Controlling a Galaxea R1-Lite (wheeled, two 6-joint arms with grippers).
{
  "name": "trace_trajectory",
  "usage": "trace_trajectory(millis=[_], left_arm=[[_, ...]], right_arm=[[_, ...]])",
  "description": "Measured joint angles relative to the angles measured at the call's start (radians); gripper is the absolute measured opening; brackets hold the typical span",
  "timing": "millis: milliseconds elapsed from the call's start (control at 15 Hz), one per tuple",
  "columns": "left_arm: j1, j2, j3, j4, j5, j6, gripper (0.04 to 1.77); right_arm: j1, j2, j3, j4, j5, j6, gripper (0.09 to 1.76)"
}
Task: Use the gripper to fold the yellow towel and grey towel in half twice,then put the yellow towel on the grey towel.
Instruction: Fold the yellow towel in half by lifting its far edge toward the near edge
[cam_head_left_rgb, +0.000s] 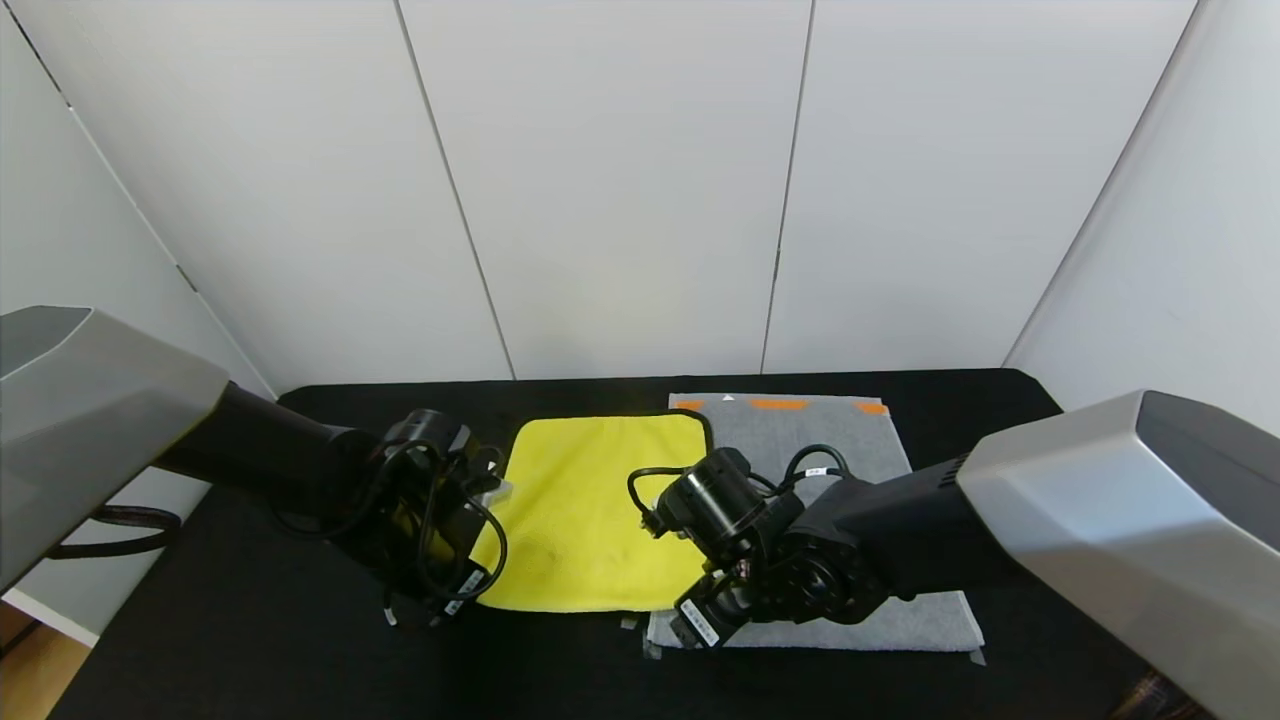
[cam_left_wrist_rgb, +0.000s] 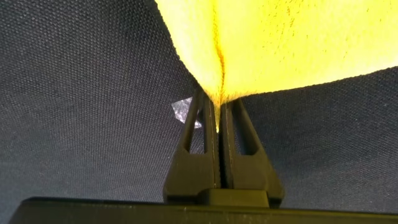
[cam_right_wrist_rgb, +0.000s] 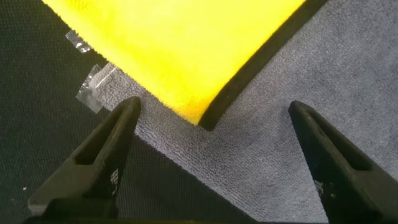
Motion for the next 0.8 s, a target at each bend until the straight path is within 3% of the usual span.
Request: trace_trajectory(millis=[200,400,467,533,800], left_arm=[[0.0,-0.001,0.0,0.0,0.0,0.0,0.13],[0.0,-0.001,0.0,0.0,0.0,0.0,0.13],[-0.001,-0.002,0.0,0.0,0.0,0.0,0.13],[-0.001,-0.003,0.0,0.0,0.0,0.0,0.13],[-0.001,-0.005,0.001,-0.001,0.0,0.0,0.13]], right_arm=[[0.004,0.005,0.0,-0.004,0.0,0.0,1.13],[0.005,0.007,-0.004,-0.006,0.002,0.009,0.8],[0.006,0.009,-0.008,-0.006,0.002,0.015,0.58],[0.008,0.01,-0.01,-0.008,0.003,0.017,0.13],[0.011,0.018,-0.021,-0.008,0.002,0.023,0.14]])
